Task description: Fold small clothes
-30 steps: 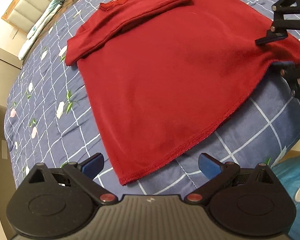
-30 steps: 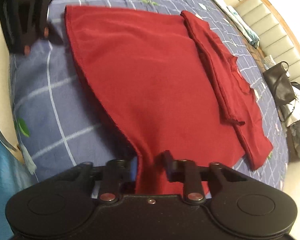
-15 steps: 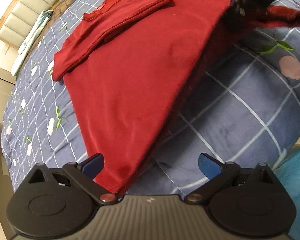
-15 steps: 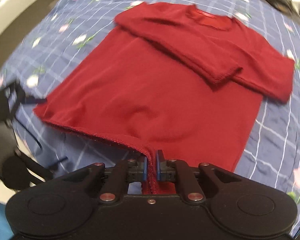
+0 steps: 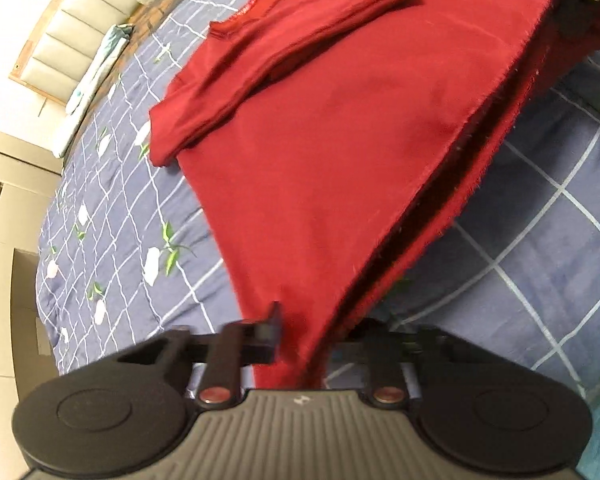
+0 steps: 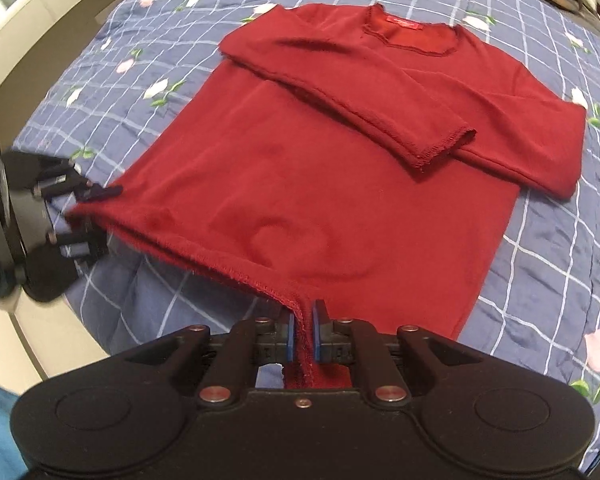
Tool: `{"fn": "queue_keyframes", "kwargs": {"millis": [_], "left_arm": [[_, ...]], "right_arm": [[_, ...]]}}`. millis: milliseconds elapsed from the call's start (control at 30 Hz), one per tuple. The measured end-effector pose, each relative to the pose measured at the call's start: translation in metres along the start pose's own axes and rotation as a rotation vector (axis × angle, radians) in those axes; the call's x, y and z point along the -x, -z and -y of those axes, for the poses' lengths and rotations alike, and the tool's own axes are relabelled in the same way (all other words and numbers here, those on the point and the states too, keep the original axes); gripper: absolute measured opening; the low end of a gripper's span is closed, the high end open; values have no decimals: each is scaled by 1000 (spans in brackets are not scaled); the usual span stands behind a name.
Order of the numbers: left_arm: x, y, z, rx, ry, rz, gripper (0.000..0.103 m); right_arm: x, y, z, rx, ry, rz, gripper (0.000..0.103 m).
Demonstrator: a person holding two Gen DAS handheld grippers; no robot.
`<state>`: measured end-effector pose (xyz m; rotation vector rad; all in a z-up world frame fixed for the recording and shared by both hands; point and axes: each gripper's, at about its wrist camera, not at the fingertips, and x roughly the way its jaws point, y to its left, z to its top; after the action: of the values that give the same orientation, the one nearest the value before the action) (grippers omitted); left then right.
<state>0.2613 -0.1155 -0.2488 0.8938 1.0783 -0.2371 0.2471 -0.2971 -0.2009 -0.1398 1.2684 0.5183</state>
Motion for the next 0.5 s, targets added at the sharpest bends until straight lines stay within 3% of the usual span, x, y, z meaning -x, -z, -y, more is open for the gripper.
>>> {"fn": "queue_keyframes", "kwargs": {"millis": [100,500], "left_arm": [[6,4,-9,0,14,41,5],[39,11,-20,-31,38,127,3]], "right_arm": [[-2,6,-10,75,18,-10,9],[14,29,-52,374,92,10,5]]}}
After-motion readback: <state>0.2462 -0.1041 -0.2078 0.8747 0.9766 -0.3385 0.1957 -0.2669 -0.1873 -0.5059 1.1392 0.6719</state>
